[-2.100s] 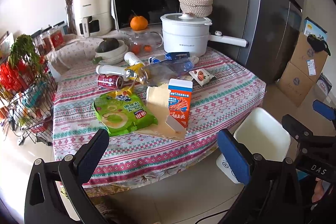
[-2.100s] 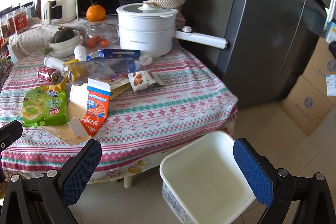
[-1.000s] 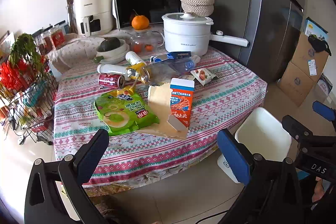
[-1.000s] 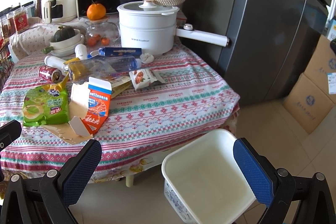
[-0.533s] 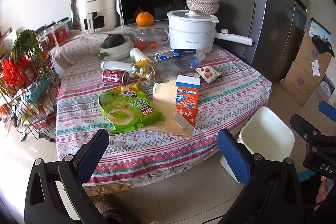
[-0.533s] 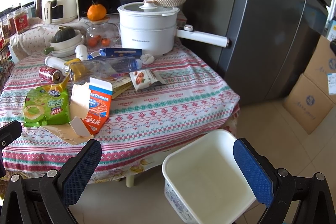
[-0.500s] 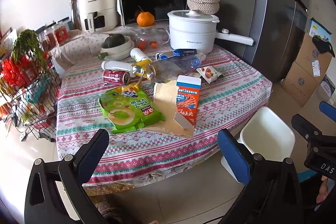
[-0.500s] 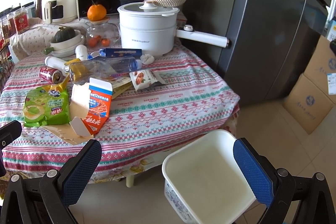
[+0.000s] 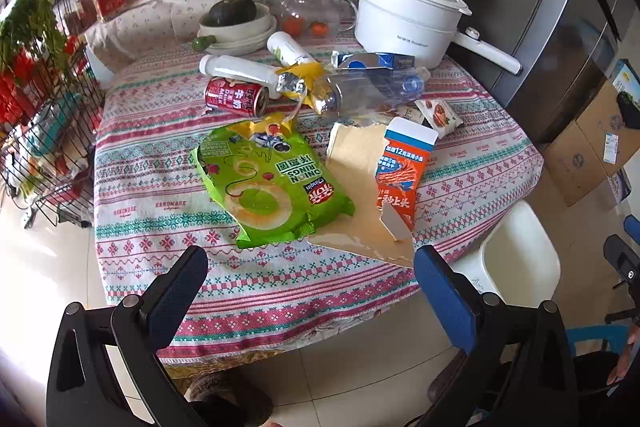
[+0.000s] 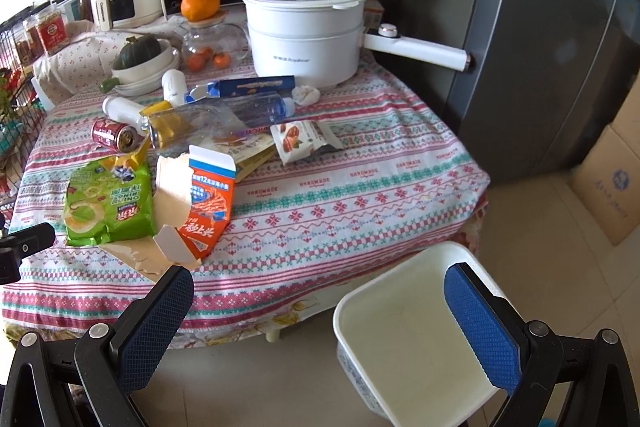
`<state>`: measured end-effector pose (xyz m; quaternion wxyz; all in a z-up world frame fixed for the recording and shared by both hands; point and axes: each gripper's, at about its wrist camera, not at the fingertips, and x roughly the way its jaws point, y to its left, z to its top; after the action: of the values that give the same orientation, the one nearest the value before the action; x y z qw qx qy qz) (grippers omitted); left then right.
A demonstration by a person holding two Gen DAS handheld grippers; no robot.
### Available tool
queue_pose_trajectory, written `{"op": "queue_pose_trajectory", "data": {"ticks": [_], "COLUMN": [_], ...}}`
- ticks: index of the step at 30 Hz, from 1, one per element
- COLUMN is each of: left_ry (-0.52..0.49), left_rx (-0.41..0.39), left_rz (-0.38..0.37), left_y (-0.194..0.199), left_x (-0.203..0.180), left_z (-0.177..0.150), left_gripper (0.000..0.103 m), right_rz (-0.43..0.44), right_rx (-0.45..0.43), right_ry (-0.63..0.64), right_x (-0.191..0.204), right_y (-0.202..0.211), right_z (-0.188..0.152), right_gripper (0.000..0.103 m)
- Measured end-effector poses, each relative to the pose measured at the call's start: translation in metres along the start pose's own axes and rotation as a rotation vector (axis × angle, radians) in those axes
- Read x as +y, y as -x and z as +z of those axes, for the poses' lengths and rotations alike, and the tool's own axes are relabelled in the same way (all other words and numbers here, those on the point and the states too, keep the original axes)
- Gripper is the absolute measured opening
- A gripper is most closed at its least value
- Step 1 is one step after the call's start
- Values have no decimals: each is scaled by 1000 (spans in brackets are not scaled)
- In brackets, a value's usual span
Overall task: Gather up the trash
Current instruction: 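Grasp the green chip bag with the left tool while the right tool reaches the orange carton, then close the right tool on the flap of the orange-white carton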
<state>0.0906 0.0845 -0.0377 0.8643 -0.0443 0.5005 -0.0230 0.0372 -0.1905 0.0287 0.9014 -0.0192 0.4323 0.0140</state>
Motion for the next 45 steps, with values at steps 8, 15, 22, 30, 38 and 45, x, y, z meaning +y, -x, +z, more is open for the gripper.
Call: {"op": "queue_pose_trajectory", "data": {"ticks": [8,15,22,30,38,45], "left_ry": [196,426,545,476,422,397], "left_rx": [152,226,232,132,83,49], "left_rz": [-55,-206,-292,-252,-244,-214], "left_y": [-73,-131,-147,-111,-83,-66], "left_x": [63,104,118,116,119,122], "left_z": [30,30,32,37,32,22], "left_gripper": [99,82,25,12,10,10], "right_rz": [146,251,268,366,503,566], "right_rx": [197,369,390,407,393,403], "right_ry": [25,-3,-46,-144,-147,-138], "right_x": [18,25,29,32,48,72], "right_y": [-64,-135,-193,-236,-256,-271], "right_z": [29,26,48,52,48,42], "right_gripper": [103,103,89,73,68,49]}}
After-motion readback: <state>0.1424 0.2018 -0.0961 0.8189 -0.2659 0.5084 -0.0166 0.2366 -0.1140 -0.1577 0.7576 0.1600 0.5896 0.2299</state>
